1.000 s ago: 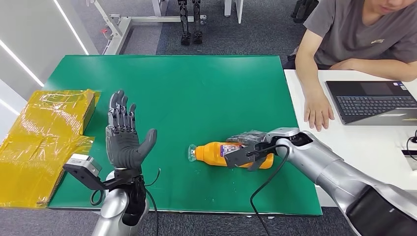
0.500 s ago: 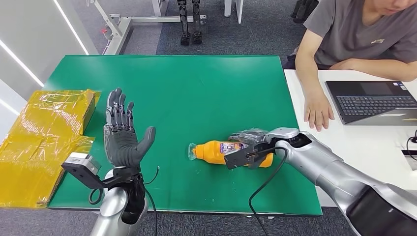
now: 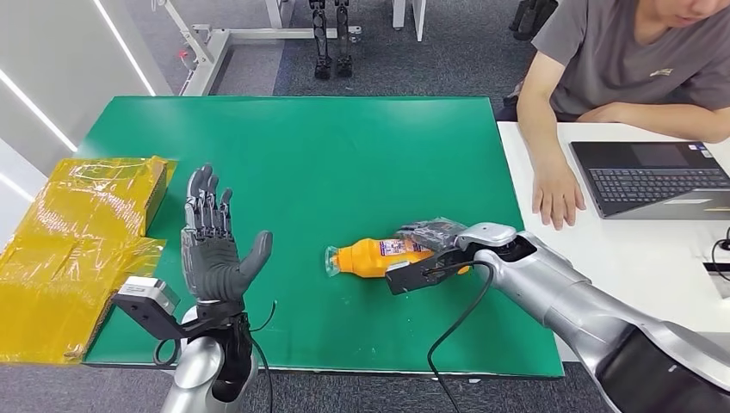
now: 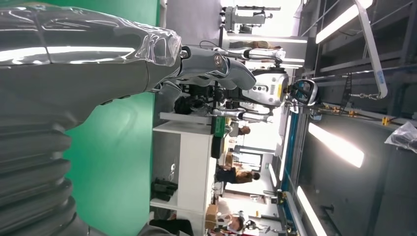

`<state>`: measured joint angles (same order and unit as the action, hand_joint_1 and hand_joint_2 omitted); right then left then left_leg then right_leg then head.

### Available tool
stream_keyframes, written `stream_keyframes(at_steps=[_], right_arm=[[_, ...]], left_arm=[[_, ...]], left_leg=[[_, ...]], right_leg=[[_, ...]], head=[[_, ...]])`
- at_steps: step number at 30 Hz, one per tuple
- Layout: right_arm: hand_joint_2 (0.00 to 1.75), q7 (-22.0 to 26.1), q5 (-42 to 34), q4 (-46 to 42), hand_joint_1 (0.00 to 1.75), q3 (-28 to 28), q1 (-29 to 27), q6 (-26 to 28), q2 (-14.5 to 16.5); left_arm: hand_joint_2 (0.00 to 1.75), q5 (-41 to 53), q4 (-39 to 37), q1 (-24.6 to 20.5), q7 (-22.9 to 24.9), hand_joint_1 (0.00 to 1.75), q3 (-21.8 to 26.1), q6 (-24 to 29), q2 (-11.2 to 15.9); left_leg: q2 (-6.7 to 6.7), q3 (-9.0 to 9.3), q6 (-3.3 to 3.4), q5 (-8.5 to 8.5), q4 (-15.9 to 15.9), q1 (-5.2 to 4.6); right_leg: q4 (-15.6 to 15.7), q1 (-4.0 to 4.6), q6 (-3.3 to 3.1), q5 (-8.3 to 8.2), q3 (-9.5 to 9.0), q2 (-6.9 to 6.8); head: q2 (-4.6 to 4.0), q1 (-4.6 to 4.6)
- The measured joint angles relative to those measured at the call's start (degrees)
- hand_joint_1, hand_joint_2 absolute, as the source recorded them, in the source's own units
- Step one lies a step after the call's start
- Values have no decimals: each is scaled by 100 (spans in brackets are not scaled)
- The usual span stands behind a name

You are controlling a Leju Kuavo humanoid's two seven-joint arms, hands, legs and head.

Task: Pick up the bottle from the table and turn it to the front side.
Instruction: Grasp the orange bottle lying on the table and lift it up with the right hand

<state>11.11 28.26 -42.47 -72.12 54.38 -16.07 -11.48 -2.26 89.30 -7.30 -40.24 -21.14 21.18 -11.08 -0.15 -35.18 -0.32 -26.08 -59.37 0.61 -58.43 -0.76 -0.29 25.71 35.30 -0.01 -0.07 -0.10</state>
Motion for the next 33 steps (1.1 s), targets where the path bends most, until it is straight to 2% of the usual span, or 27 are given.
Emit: stream_keyframes(at_steps=[3, 14, 16, 17, 18, 20, 21, 33], right_arm=[[175, -17, 13, 0, 175, 27, -18, 69, 17], [175, -35, 40, 0, 175, 189, -98, 190, 87], [175, -42, 39, 0, 164, 230, -115, 205, 87], [175, -45, 39, 0, 132, 250, -123, 208, 87], [175, -46, 40, 0, 89, 270, -132, 209, 87], [175, -46, 45, 0, 12, 302, -145, 199, 87], [175, -45, 48, 0, 0, 313, -148, 190, 87], [175, -99, 206, 87, 0, 327, -236, 187, 91]], left_arm=[[175, 5, 10, 16, 0, 0, 0, -7, 2], [175, -27, 10, -25, 0, 0, 0, -11, 2], [175, -37, 10, -49, 0, 0, 0, -11, 3], [175, -41, 10, -64, 0, 0, 0, -10, 3], [175, -45, 10, -79, 0, 0, 0, -9, 4], [175, -49, 10, -105, 0, 0, 0, -4, 5], [175, -50, 10, -113, 0, 0, 0, -1, 6], [175, -122, -61, -264, 0, 0, 0, -17, 38]], left_leg=[[0, 0, 0, 0, 0, 0], [0, 1, 0, 0, -1, 0], [0, 1, 0, 0, 0, 0], [0, 1, 0, 0, 0, 0], [0, 1, 0, 0, 0, 0], [0, 1, 0, 0, 0, 0], [0, 1, 0, 0, 0, 0], [0, 2, 0, 0, -1, 0]], right_leg=[[0, 0, 0, 0, 0, 0], [-1, 0, -1, -1, 0, 0], [-1, 0, -1, -1, 0, 0], [-1, 0, -1, -1, 0, 0], [-1, 0, -1, -1, 0, 0], [0, 0, -1, -1, 0, 0], [0, 0, -1, -1, 0, 0], [0, 0, -1, -1, 0, 1]], head=[[0, 0], [0, -1], [0, -1], [0, -1], [0, -1], [0, -1], [0, -1], [0, -1]])
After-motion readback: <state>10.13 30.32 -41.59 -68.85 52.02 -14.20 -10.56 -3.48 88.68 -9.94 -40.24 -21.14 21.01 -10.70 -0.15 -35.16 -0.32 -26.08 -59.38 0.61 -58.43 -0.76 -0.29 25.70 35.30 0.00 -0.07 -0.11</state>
